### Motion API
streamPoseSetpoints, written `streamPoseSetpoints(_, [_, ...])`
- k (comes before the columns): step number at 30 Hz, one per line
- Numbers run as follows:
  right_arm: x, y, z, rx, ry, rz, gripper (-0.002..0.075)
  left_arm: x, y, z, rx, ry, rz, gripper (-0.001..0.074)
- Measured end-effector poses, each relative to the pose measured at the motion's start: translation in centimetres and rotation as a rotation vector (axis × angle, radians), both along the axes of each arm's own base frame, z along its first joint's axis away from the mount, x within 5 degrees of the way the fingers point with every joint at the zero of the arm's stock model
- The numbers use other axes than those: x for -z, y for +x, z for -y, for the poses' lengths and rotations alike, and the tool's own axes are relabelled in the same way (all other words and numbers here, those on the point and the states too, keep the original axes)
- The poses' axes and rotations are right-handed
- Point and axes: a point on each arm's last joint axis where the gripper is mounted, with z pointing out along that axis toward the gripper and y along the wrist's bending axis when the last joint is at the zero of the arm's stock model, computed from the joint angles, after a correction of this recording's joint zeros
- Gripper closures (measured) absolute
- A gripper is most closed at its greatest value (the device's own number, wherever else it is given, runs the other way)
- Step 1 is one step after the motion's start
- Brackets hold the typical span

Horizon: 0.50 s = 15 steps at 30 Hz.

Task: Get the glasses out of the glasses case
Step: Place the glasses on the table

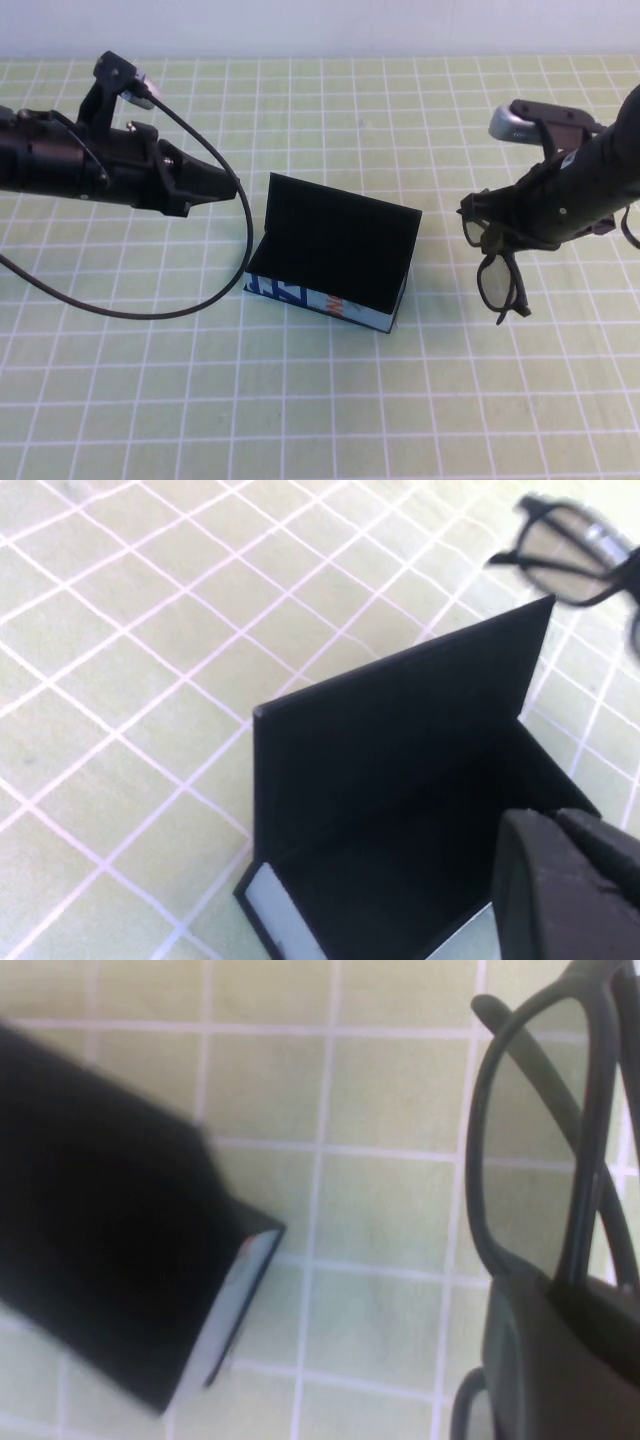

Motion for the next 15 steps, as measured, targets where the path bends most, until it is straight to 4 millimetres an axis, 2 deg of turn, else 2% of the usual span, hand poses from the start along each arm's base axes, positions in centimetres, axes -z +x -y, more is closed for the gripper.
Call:
streamPoseSetpoints(4, [2.7,1.0,-0.3,0.011,-0.01,-0.047,0.0708,-0.1,-0.1,0.1,0.011,-0.013,-0.008,0.0739])
streamPoseSetpoints(7, [4.3,1.5,-0.4,0.015,-0.021,-0.078,0.0676,-0.1,-0.2,0.1,0.012,-0.019,-0.017,0.0739])
streamPoseSetpoints(11, [5.4,1.7,-0.4,0.016,-0.029,-0.103,0.0564,-0.1,-0.2,0.1,0.015,-0.023,-0.025,0.0739])
streamPoseSetpoints(15, [5.3,1.9,-0.4,0.005,-0.043,-0.099,0.0447,-0.2,-0.3,0.2,0.022,-0.03,-0.033,0.0739])
